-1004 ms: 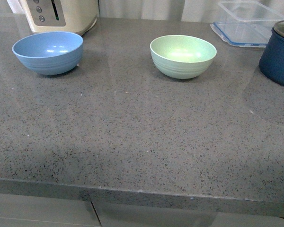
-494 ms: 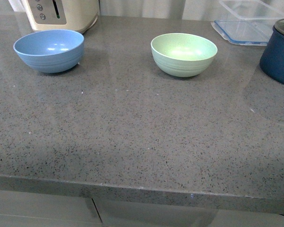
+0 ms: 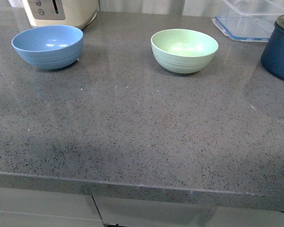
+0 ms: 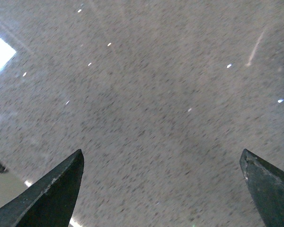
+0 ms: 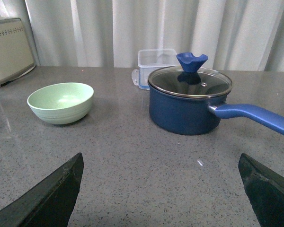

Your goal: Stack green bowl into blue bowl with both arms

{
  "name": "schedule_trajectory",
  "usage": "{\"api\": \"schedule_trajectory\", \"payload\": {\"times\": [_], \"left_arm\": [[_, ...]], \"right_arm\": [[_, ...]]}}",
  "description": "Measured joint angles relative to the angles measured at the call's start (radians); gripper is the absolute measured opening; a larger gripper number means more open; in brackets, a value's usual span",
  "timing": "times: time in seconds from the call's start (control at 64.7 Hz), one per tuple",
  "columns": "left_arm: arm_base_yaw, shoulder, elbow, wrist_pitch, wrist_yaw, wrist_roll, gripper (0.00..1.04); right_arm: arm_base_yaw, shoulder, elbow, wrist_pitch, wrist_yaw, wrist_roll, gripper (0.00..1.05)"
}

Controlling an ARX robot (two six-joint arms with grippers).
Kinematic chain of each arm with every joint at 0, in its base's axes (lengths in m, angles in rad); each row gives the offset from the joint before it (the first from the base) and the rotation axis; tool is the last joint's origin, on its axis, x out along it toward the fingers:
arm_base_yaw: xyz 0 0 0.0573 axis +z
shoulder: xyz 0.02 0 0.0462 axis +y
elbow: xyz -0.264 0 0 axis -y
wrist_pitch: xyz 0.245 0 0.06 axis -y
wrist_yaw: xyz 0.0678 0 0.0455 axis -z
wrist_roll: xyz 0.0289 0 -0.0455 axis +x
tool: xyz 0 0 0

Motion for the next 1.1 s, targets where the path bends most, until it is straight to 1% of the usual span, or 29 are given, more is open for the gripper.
{"api": "schedule_trajectory", "payload": {"times": [0.124, 0.324, 0.695, 1.097], "left_arm": [[-0.036, 0.093, 0.108, 0.0, 0.036, 0.001, 0.98], [-0.079, 0.219, 0.239, -0.043, 0.039, 0.003, 0.98], [-0.082, 0.398, 0.414, -0.063, 0.034, 0.002, 0.98], [-0.09, 0.507, 0.516, -0.073, 0.047, -0.014, 0.98]], "right_arm": [[0.0, 0.0, 0.0, 0.0, 0.0, 0.0, 0.95], [0.0, 0.0, 0.0, 0.0, 0.0, 0.0, 0.95], [0.0, 0.0, 0.0, 0.0, 0.0, 0.0, 0.95], [0.0, 0.0, 0.0, 0.0, 0.0, 0.0, 0.95]]}}
